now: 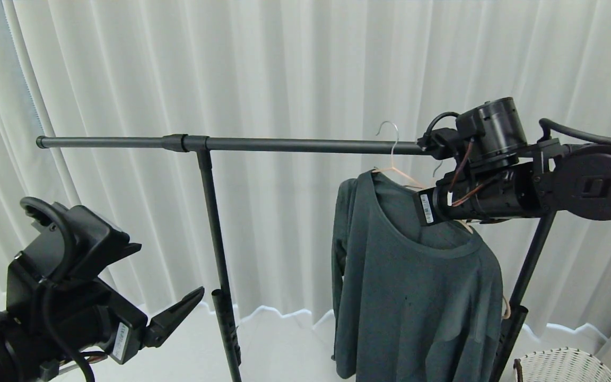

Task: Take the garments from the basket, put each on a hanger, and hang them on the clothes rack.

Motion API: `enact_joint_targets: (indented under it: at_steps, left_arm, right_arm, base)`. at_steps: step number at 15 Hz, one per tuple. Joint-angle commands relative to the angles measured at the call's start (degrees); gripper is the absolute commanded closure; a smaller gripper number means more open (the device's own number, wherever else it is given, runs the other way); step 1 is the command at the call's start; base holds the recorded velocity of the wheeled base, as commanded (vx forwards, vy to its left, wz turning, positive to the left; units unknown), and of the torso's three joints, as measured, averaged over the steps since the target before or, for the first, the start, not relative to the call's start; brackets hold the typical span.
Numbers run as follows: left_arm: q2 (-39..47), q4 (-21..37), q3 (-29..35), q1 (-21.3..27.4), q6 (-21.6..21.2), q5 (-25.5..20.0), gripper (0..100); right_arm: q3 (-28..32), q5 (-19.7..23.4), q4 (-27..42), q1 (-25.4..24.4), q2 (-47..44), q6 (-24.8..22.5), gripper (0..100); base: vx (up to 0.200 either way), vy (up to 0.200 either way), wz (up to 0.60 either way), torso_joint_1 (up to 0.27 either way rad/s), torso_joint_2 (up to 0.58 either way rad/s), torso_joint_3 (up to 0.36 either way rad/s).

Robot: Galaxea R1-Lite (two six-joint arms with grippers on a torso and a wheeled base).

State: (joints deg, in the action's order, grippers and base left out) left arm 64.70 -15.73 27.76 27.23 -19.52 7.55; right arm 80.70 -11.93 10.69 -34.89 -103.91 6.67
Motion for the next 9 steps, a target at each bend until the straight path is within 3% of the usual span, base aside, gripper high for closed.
enact_joint_targets:
  at_steps: [1,9]
  left_arm:
    - [-0.1,0.0,0.0,0.3,0.0,0.0,0]
    - [-0.8,0.0,0.0,0.4,0.0,0.1,0]
  right_arm:
    - [0.3,0.0,0.1,0.0,-1.6,-0.1,100]
    - [0.8,-1.3,0.0,0.0,-3.4,0.0,100]
  base:
    - [0.0,0.0,0.0,0.0,0.0,0.0]
    - [0.0,0.0,0.0,0.0,0.0,0.0]
